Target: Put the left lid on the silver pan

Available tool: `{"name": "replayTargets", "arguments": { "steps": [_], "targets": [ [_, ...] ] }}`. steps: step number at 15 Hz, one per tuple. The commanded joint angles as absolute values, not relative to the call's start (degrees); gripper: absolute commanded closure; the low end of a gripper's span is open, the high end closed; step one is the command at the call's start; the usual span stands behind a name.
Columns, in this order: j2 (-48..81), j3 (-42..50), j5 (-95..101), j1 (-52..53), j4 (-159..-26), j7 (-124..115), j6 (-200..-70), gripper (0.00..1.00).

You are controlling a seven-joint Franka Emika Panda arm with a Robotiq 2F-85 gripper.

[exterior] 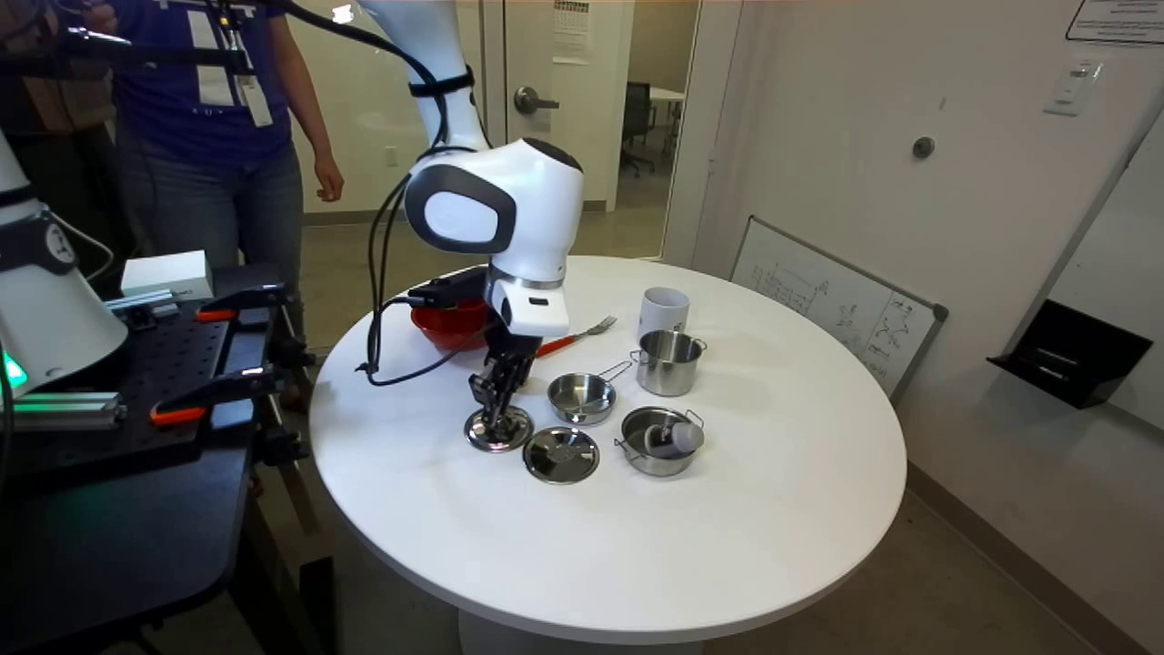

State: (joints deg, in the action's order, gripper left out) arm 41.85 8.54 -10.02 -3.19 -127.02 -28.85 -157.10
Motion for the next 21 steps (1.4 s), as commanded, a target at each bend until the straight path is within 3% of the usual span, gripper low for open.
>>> {"name": "replayTargets", "arguments": {
  "steps": [1, 9, 21],
  "targets": [
    [38.9, 12.3, -9.5, 1.7, -129.3, -29.7, -157.2, 0.95],
    [33.9, 20.8, -4.1, 11.5, -131.2, -33.2, -154.3, 0.95],
    [38.6, 15.0, 7.2, 6.2, -115.6, -21.7, -137.6, 0.95]
  ]
}}
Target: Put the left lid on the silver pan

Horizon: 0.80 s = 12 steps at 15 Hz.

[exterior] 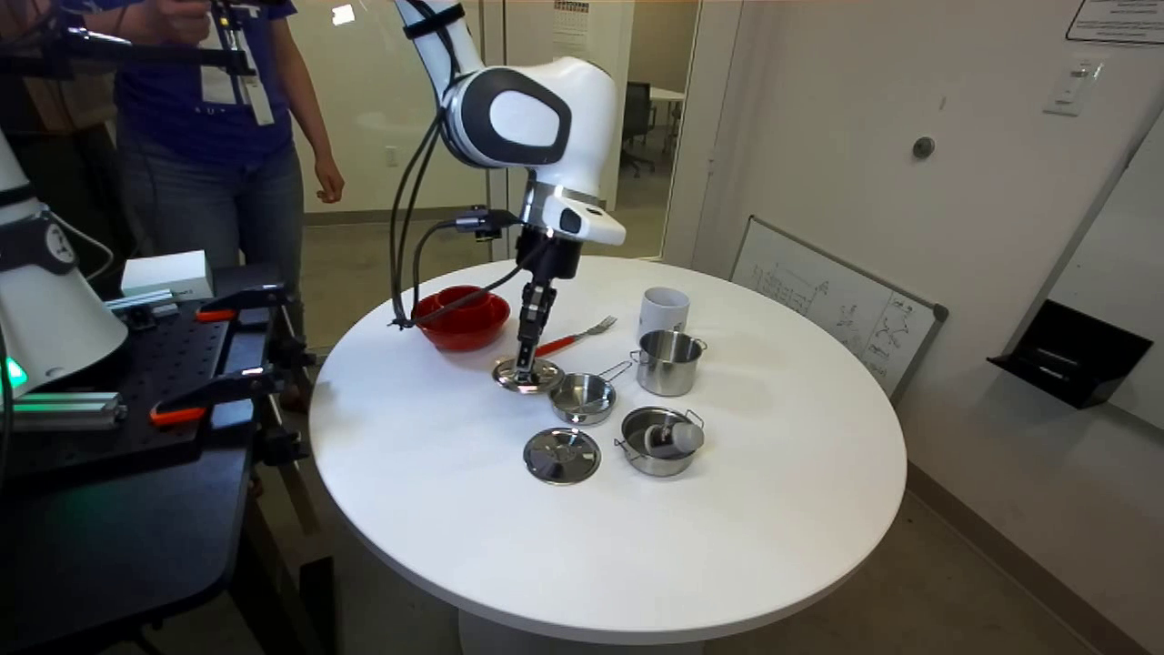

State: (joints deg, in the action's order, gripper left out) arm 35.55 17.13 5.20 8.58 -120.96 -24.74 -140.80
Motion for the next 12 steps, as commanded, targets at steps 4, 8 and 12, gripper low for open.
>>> {"name": "replayTargets", "arguments": {
  "steps": [4, 8, 12],
  "targets": [
    [42.7, 14.0, 8.4, 5.0, -110.6, -19.2, -137.7, 0.95],
    [46.0, 13.2, 8.6, 4.4, -106.5, -17.1, -136.9, 0.95],
    [48.4, 12.7, 8.8, 4.6, -103.1, -15.5, -136.3, 0.95]
  ]
}}
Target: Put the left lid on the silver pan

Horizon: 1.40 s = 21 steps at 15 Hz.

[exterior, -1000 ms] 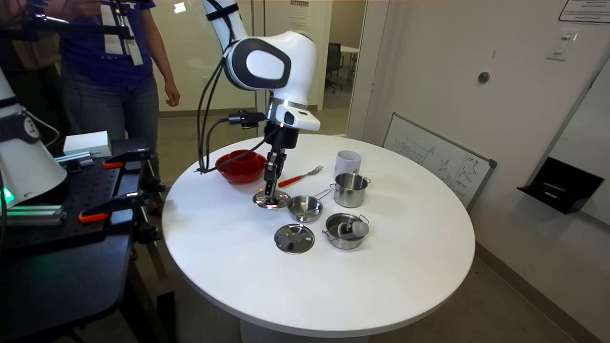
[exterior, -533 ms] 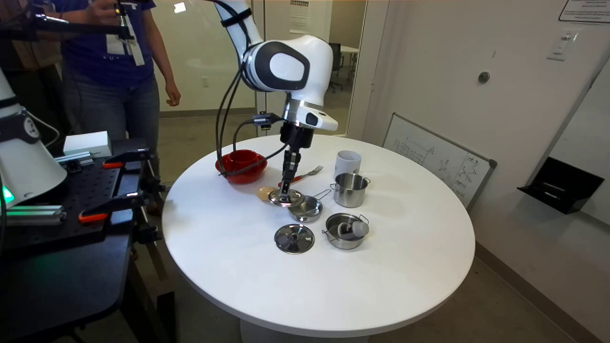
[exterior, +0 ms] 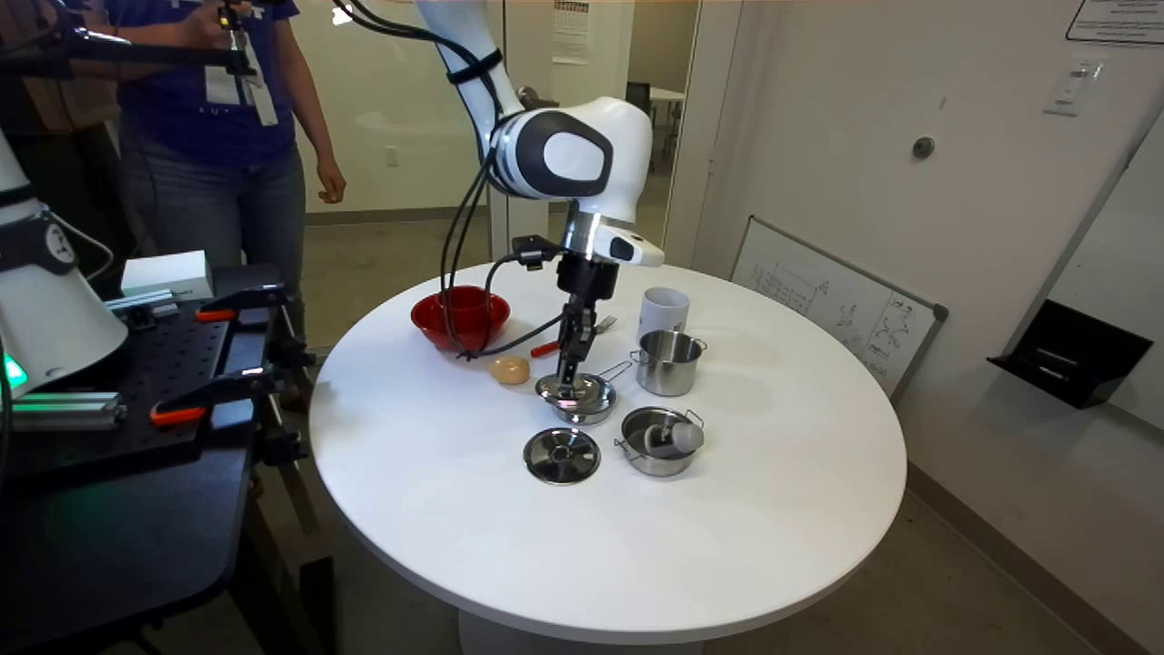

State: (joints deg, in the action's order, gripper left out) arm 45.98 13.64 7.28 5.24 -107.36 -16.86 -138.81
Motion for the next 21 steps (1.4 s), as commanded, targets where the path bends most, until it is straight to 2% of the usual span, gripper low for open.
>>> {"name": "replayTargets", "arguments": {
  "steps": [1, 17, 18, 19, 20, 21],
  "targets": [
    [48.8, 12.6, 8.8, 4.6, -102.4, -15.2, -136.1, 0.95],
    [51.8, 11.4, 8.1, 3.9, -98.2, -13.4, -134.8, 0.95],
    [51.9, 11.3, 8.1, 3.8, -98.0, -13.4, -134.6, 0.8],
    [51.9, 11.3, 8.0, 3.8, -97.9, -13.4, -134.4, 0.54],
    [51.9, 11.2, 8.0, 3.8, -97.8, -13.5, -134.3, 0.53],
    [52.0, 11.2, 8.0, 3.8, -97.6, -13.5, -134.1, 0.47]
  ]
}}
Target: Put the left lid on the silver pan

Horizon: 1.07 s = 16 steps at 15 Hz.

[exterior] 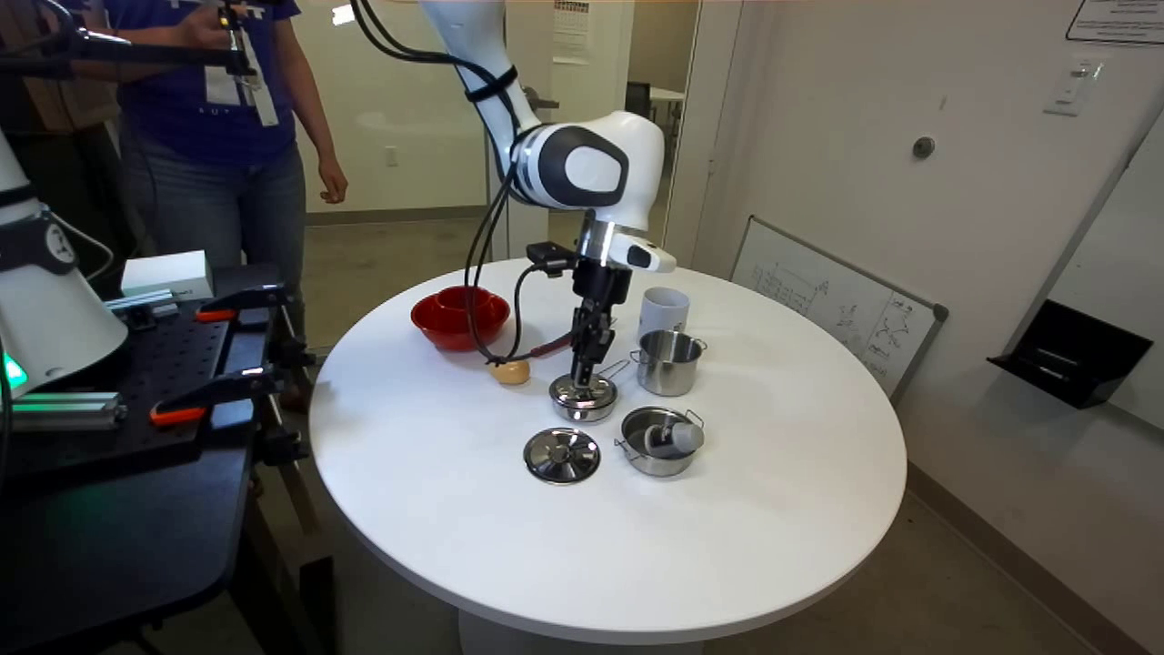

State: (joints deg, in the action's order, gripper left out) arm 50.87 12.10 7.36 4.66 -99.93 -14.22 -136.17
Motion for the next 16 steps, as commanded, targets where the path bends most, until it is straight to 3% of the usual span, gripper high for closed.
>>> {"name": "replayTargets", "arguments": {
  "steps": [1, 5, 7, 16],
  "targets": [
    [52.0, 11.2, 8.0, 3.9, -97.4, -13.7, -133.9, 0.41],
    [50.7, 11.4, 8.2, 4.2, -98.7, -14.1, -134.7, 0.1],
    [48.9, 12.5, 8.9, 5.2, -100.7, -15.5, -135.4, 0.0],
    [38.2, 18.1, 15.2, 10.4, -110.6, -24.8, -137.2, 0.0]
  ]
}}
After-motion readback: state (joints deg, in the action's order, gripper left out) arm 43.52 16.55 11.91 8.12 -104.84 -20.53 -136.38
